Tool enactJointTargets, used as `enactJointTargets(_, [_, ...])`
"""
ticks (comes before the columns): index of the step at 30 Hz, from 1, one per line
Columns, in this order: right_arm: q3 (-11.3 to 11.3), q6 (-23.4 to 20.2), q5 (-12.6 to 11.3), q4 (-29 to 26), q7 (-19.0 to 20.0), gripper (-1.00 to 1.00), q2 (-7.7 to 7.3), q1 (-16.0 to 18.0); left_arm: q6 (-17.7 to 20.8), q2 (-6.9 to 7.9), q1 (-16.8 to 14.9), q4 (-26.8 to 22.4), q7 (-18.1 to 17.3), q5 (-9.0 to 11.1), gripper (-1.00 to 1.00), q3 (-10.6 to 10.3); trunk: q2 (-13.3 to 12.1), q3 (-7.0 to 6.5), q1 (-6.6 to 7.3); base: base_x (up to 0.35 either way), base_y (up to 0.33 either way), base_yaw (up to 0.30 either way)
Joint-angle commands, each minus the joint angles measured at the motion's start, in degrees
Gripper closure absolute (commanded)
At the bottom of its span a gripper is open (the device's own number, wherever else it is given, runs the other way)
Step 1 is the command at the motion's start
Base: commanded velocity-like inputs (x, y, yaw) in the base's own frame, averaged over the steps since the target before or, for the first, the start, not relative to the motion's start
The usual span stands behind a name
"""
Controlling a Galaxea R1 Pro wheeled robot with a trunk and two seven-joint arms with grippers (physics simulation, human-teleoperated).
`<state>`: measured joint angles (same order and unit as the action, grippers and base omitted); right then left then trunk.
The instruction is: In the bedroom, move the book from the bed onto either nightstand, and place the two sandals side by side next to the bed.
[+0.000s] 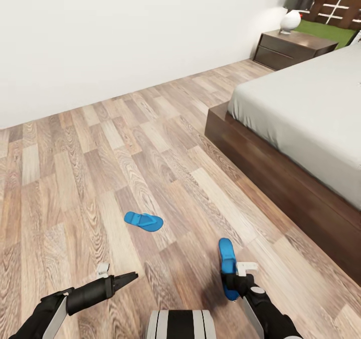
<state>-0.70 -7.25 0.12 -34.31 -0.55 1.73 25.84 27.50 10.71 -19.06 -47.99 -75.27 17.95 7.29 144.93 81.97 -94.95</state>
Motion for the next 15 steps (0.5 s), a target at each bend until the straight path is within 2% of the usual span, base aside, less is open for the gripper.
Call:
enactJointTargets(1, [-0.1,0.9,-0.1,-0.1,-0.1,1.00,0.02,-0.1,0.6,0.01,0.0,0.0,-0.1,0.2,-1.00,0.0,0.0,-0.19,0.03,0.000,0.000,0.000])
enactJointTargets(2, [-0.1,2.9,-0.1,-0.1,-0.1,1.00,0.02,-0.1,0.6,0.01,0.0,0.0,-0.1,0.2,-1.00,0.0,0.0,-0.41,0.06,0.000,0.000,0.000])
enactJointTargets(5, [-0.1,5.3,-0.1,-0.3,0.0,1.00,0.02,-0.2,0.6,0.01,0.0,0.0,-0.1,0.2,-1.00,0.0,-0.1,-1.08,0.14,0.000,0.000,0.000])
enactJointTargets(12, [-0.1,6.5,-0.1,-0.4,0.3,1.00,0.02,-0.3,0.6,0.01,0.0,0.0,-0.1,0.2,-1.00,0.0,-0.1,-2.63,0.32,0.000,0.000,0.000])
enactJointTargets(15, [-0.1,8.9,-0.1,-0.5,0.3,1.00,0.02,-0.3,0.6,0.01,0.0,0.0,-0.1,0.2,-1.00,0.0,-0.2,-3.29,0.39,0.000,0.000,0.000])
